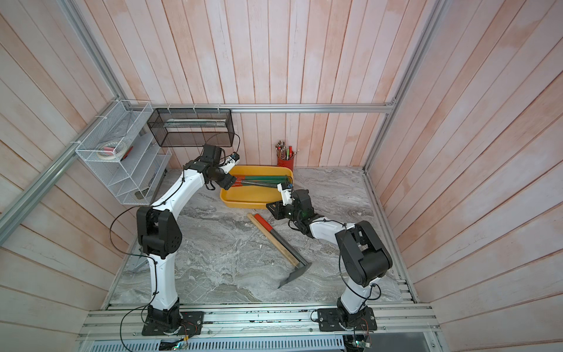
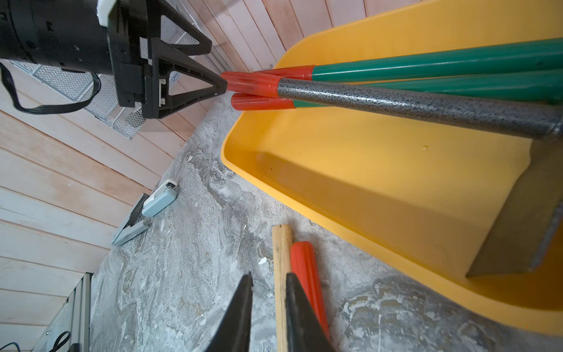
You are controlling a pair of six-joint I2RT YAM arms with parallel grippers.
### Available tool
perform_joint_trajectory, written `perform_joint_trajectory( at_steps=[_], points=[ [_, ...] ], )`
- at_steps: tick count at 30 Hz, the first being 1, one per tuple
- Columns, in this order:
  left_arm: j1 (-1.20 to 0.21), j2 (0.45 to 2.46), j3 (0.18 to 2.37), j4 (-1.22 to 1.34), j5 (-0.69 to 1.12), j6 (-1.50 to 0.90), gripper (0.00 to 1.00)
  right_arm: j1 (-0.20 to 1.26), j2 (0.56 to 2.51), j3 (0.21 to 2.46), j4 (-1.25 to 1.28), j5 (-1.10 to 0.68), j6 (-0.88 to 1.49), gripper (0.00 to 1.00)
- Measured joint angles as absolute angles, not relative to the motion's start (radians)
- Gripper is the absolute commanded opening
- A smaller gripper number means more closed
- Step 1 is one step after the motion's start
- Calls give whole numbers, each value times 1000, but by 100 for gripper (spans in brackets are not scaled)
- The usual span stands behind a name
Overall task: Put the small hoe into the storage box
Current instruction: Adjust the hoe in the storage box.
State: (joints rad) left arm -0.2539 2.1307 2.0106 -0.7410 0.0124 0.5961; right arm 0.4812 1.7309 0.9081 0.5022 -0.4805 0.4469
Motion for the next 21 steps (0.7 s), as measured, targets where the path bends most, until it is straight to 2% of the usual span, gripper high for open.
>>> perform_joint_trajectory(
  at_steps=[6,14,17,21],
  points=[
    [-272,2180,2035,-718,-1,752,85,461,1722,886,524,-496,444,22],
    [-277,2310,2130,-730,7,827,84,449,1722,864,546,-508,447,22],
    [-277,2320,2138,-728,6,844,80,447,1723,864,560,-516,452,22],
    [-277,2325,2141,-725,6,857,70,444,1740,865,578,-526,461,21]
  ],
)
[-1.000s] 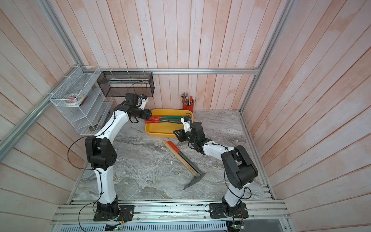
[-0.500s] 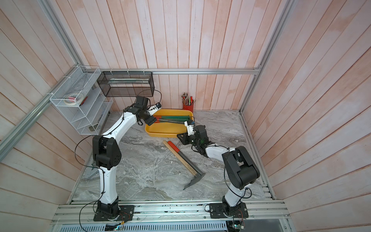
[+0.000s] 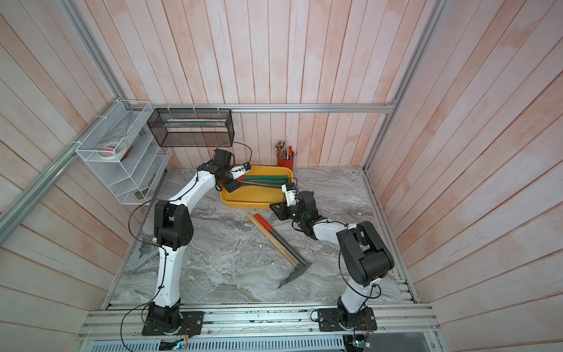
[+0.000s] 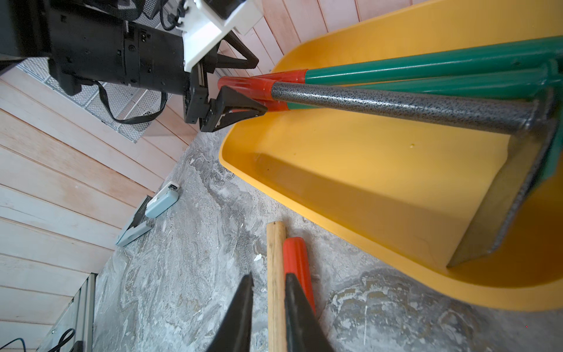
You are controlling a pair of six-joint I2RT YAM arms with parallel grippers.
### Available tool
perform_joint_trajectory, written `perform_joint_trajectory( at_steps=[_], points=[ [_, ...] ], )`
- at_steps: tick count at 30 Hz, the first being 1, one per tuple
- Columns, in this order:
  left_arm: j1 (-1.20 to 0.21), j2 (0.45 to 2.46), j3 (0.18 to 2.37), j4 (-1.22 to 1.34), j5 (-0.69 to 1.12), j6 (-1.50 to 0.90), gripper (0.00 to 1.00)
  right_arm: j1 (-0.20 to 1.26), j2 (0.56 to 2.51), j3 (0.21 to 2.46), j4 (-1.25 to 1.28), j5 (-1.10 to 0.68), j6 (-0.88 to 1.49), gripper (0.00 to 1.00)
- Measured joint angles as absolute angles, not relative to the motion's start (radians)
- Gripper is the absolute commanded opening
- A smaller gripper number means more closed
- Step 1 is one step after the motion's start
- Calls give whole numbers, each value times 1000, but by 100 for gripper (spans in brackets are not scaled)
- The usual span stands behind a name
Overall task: Put the small hoe into the storage box
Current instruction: Adjust the hoe in the storage box.
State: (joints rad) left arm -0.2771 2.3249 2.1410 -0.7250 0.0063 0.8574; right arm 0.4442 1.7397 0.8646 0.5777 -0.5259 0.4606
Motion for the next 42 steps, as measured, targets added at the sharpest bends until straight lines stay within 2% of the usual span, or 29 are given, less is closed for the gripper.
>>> perform_joint_trajectory(
  at_steps=[5,9,14,26,36,38,42],
  points=[
    [-277,2332,2142,-717,3,861,50,444,1769,865,585,-534,473,20],
    [-278,2332,2142,-714,4,875,42,444,1779,865,593,-539,480,20],
    [-279,2330,2141,-712,11,888,36,444,1780,865,601,-541,487,20],
    [-294,2192,1912,-588,30,878,36,444,1780,865,607,-541,503,19],
    [-310,2078,1837,-508,51,878,37,444,1780,863,616,-540,519,18],
    [-310,2062,1828,-499,54,879,41,444,1780,862,620,-540,524,18],
    [-309,2057,1812,-482,78,859,67,437,1762,840,627,-517,529,25]
  ],
)
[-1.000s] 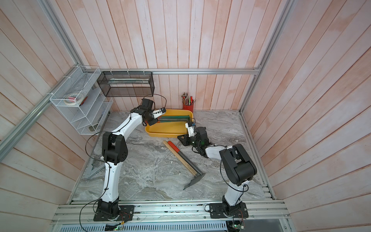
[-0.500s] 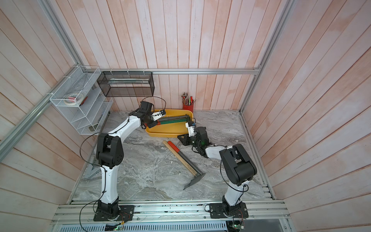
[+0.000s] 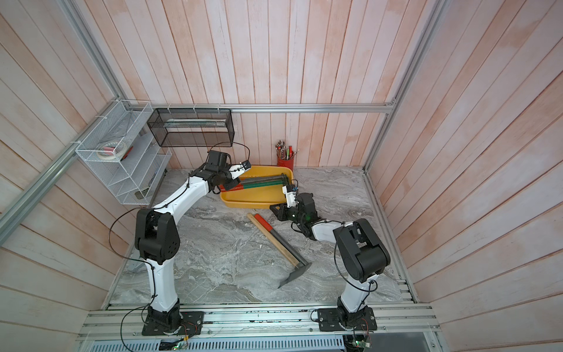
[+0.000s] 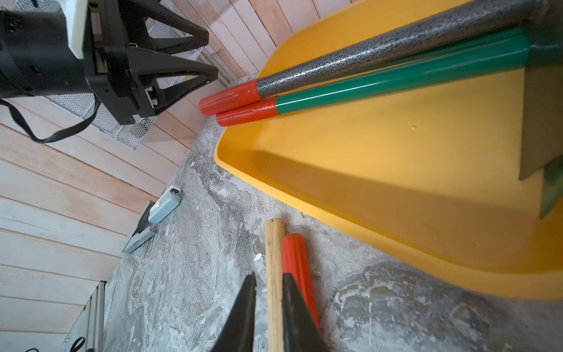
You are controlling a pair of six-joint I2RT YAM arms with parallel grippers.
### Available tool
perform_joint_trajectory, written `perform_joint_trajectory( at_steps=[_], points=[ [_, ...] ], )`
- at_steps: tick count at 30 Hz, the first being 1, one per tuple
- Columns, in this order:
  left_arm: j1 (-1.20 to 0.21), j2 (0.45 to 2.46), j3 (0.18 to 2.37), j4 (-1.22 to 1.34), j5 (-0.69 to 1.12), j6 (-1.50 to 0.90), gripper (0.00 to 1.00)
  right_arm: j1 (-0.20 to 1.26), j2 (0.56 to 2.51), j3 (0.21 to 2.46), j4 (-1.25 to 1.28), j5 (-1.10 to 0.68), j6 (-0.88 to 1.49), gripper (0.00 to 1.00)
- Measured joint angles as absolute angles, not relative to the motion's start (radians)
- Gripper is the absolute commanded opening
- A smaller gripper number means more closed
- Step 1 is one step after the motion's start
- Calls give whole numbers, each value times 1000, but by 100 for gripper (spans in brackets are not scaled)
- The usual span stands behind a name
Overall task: Put the small hoe into the storage box
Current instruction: Adjust the hoe in the storage box.
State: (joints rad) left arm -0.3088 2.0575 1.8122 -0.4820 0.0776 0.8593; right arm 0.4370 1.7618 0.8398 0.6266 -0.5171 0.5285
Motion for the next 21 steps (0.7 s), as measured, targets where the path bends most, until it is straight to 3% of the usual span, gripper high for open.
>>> perform_joint_trajectory(
  at_steps=[5,14,21],
  points=[
    [-309,2136,1933,-540,134,808,76,366,1696,832,617,-504,569,28],
    [-315,2333,2254,-657,253,812,77,267,1536,749,682,-491,698,28],
    [-315,2399,2282,-708,300,839,77,248,1494,733,679,-488,714,27]
  ],
)
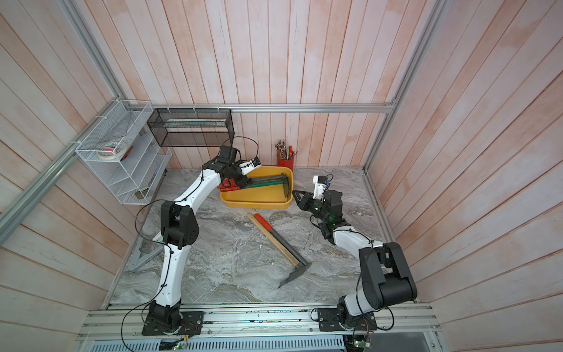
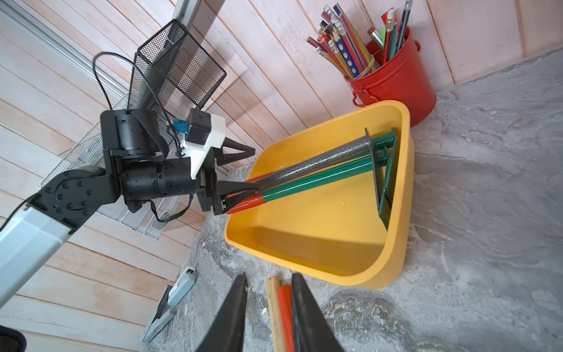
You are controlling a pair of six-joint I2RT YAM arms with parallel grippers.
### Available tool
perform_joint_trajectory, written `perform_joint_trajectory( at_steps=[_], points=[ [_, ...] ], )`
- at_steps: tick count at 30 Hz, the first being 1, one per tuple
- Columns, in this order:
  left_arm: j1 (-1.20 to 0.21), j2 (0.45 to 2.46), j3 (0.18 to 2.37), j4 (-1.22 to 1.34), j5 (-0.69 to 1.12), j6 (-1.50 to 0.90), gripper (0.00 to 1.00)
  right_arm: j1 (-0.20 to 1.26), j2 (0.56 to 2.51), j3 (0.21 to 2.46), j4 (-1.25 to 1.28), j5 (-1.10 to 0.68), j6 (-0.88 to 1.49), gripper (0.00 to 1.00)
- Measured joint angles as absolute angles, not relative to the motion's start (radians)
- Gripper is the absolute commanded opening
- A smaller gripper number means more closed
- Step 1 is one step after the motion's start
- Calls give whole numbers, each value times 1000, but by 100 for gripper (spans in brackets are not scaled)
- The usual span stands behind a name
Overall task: Put the small hoe into the storage box
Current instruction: Adjust the hoe in the storage box.
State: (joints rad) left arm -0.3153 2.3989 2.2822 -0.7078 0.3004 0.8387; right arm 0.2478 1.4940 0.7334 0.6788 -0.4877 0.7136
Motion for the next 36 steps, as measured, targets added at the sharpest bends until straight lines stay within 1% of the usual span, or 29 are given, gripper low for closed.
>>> perform_joint_trajectory(
  at_steps=[15,19,22,33,36],
  points=[
    [-315,2436,2284,-662,279,899,77,248,1533,722,682,-489,715,26],
    [-315,2470,2284,-657,279,899,75,248,1552,719,682,-489,718,26],
    [-314,2494,2284,-655,279,899,70,248,1562,719,686,-489,718,25],
    [-314,2497,2272,-581,280,904,43,248,1620,719,730,-494,741,23],
    [-315,2497,2260,-553,281,905,37,248,1625,719,740,-496,748,23]
  ],
)
